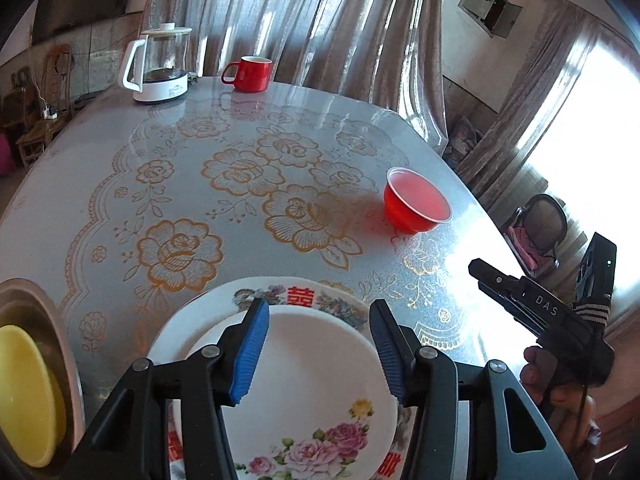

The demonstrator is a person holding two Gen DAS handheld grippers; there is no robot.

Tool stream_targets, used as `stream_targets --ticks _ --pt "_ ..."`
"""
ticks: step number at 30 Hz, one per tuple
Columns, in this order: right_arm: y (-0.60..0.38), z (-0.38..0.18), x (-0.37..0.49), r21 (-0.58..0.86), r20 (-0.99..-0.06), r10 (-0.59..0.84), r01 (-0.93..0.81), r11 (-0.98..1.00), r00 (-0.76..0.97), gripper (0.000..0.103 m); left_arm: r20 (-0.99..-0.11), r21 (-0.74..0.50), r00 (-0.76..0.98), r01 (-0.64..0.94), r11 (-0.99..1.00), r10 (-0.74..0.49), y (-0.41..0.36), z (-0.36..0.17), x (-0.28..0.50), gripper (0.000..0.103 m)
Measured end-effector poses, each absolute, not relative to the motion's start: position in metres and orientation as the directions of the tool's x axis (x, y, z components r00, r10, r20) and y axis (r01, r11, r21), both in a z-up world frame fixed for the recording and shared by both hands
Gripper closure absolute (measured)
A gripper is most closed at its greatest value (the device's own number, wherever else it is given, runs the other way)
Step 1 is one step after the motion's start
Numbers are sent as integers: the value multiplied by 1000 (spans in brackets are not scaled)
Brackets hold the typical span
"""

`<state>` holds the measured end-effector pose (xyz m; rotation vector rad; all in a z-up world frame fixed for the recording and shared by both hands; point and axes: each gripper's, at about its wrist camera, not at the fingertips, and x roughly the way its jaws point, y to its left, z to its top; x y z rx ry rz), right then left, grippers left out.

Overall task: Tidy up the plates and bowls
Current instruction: 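Move the left gripper to the rim of the red plastic bowl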

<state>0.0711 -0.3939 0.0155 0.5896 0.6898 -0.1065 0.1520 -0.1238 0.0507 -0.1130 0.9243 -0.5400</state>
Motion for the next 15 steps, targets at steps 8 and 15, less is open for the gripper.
stream_targets --ticks 8,15 --pt "-423 25 97 417 -617 13 313 853 787 66 -739 -341 441 408 847 -510 -171 47 185 57" --pt "-447 20 123 405 -640 -14 353 843 768 70 -741 -388 397 405 828 -541 -207 42 217 57"
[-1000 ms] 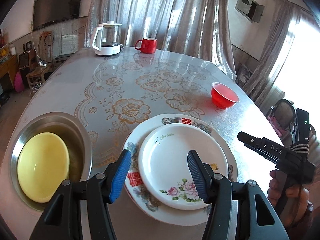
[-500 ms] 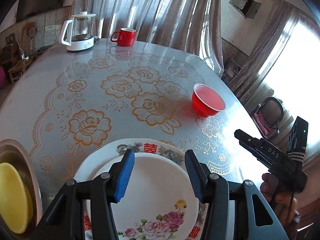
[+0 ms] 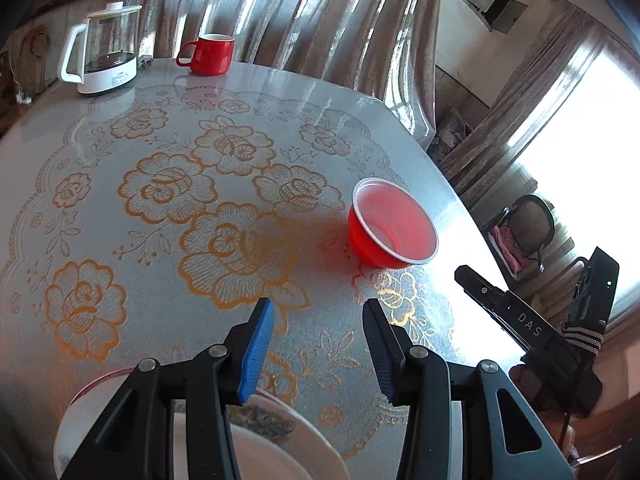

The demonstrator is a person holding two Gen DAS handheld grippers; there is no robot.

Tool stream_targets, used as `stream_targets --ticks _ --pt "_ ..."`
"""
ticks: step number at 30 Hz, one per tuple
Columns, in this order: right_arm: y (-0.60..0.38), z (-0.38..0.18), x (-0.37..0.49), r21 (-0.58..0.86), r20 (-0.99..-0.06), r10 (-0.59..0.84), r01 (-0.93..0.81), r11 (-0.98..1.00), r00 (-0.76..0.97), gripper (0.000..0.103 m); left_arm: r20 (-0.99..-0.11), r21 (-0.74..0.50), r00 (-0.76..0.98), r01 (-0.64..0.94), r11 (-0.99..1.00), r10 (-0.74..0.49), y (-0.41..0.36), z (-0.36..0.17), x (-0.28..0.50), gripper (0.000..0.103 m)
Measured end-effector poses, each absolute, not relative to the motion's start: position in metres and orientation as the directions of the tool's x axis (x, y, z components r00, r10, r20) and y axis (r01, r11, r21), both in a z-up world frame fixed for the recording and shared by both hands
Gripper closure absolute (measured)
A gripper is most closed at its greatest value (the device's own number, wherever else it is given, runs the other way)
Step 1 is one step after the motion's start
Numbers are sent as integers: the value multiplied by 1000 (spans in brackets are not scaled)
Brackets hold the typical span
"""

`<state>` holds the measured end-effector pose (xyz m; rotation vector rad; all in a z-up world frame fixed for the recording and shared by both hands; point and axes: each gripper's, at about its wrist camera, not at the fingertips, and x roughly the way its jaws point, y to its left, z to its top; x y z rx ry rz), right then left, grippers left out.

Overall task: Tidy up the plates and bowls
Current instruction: 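Move the left gripper to the rim of the red plastic bowl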

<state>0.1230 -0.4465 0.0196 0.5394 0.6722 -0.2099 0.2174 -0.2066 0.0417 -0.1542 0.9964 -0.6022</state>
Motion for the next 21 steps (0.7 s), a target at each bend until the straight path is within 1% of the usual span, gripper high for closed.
stream_targets --ticks 3,5,8,10,14,15,17,18,19,20,21 --pt "-458 19 134 425 -639 -12 366 828 769 73 -741 -402 381 407 820 -553 -222 40 230 57" --pt "-462 19 142 434 -635 -10 367 823 772 74 -739 -408 376 412 815 -559 -231 39 237 61" --pt "-468 18 154 443 -635 -5 370 817 773 75 -733 -421 367 416 806 -573 -244 38 247 63" --pt "-472 14 161 450 -638 -1 374 811 770 75 -731 -427 367 412 805 -576 -253 36 254 63" --pt "-477 5 173 466 -650 18 380 799 760 79 -736 -434 350 412 801 -579 -273 29 267 63" --pt "-478 3 175 466 -653 20 381 798 757 80 -738 -437 346 407 802 -579 -277 26 271 63" --pt "-478 -1 177 475 -656 33 379 795 754 87 -744 -446 328 407 797 -583 -287 18 278 63" --pt "-478 -3 179 478 -656 41 373 795 753 89 -749 -448 314 408 796 -583 -291 14 282 65" --pt "-477 -4 180 477 -657 48 365 800 752 91 -753 -454 297 412 790 -587 -295 10 284 73" --pt "-475 -5 180 474 -657 54 356 806 752 91 -757 -459 281 414 786 -590 -298 6 284 81" --pt "-473 -5 180 468 -657 55 349 812 752 92 -760 -450 285 416 790 -584 -299 4 283 82"
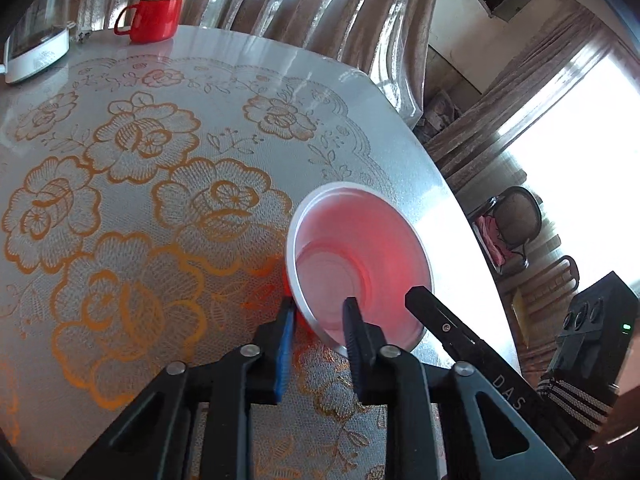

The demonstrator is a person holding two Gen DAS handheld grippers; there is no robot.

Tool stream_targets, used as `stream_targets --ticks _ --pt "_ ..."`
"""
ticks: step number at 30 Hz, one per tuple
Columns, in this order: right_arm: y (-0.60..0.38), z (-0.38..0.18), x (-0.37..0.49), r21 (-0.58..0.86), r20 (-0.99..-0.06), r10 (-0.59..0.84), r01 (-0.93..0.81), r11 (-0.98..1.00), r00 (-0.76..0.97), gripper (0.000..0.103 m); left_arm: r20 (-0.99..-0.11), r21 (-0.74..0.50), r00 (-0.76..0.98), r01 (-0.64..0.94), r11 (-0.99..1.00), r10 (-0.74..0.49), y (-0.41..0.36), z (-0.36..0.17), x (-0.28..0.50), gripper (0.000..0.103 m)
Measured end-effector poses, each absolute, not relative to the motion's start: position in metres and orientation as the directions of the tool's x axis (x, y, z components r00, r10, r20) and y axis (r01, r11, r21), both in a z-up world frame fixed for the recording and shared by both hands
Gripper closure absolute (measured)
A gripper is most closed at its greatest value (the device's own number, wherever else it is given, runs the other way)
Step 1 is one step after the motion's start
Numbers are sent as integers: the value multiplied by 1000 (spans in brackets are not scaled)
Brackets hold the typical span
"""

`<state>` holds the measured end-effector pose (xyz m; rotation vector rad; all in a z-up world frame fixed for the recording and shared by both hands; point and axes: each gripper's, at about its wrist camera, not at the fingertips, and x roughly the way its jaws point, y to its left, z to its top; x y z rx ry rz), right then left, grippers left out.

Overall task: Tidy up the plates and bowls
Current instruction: 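Move the left gripper to the rim of the red plastic bowl, then grasp the red bowl rim with the left gripper and lift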

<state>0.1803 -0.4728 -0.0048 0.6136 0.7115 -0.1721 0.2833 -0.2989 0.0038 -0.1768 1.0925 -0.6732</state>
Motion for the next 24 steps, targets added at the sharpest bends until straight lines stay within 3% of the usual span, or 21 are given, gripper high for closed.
stream_targets --ticks 24 --pt "-410 17 127 518 -595 162 221 826 787 91 -699 -391 424 448 804 -576 -214 47 195 83"
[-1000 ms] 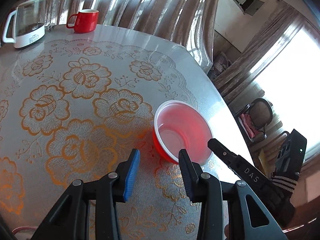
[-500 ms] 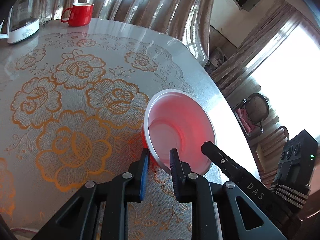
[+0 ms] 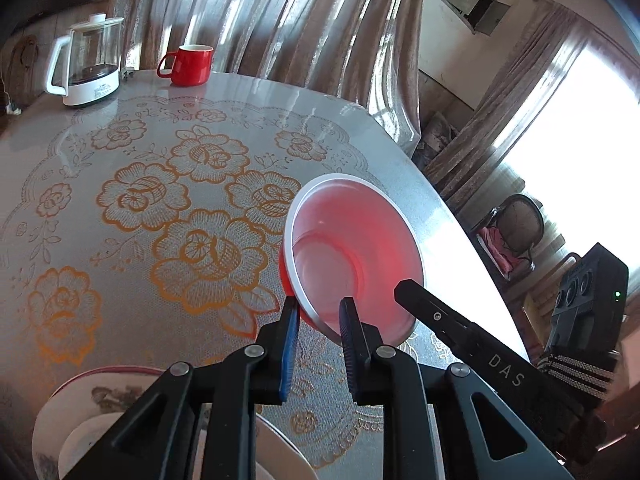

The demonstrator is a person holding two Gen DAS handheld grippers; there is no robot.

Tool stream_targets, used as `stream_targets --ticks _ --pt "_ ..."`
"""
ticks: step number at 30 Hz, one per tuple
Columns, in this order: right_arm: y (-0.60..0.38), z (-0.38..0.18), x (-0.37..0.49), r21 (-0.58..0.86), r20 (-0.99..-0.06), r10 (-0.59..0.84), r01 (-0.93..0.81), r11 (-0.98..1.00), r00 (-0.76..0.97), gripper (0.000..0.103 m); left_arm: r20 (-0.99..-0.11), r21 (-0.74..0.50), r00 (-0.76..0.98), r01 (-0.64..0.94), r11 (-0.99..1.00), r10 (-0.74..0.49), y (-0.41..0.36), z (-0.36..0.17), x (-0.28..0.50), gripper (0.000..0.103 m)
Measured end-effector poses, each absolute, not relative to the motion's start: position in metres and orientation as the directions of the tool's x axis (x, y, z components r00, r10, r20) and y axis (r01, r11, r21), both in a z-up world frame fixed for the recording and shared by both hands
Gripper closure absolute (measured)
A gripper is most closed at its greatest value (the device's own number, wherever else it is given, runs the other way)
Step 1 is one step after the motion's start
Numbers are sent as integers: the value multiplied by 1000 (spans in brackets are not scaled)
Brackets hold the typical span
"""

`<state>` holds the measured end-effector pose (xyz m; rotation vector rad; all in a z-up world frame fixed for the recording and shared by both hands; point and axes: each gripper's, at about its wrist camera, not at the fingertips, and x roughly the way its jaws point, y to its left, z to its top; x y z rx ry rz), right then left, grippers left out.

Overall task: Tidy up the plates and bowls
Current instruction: 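Grasp the red bowl rim with the left gripper and lift, then carry the red bowl over the steel bowl with the left gripper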

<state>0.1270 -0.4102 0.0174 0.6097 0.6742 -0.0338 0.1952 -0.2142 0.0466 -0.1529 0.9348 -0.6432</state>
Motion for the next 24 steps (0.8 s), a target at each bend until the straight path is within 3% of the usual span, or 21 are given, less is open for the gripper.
stream_targets --ticks 24 --pt "-311 47 103 482 -544 278 24 876 792 91 -625 -402 554 374 836 -549 -105 73 131 83"
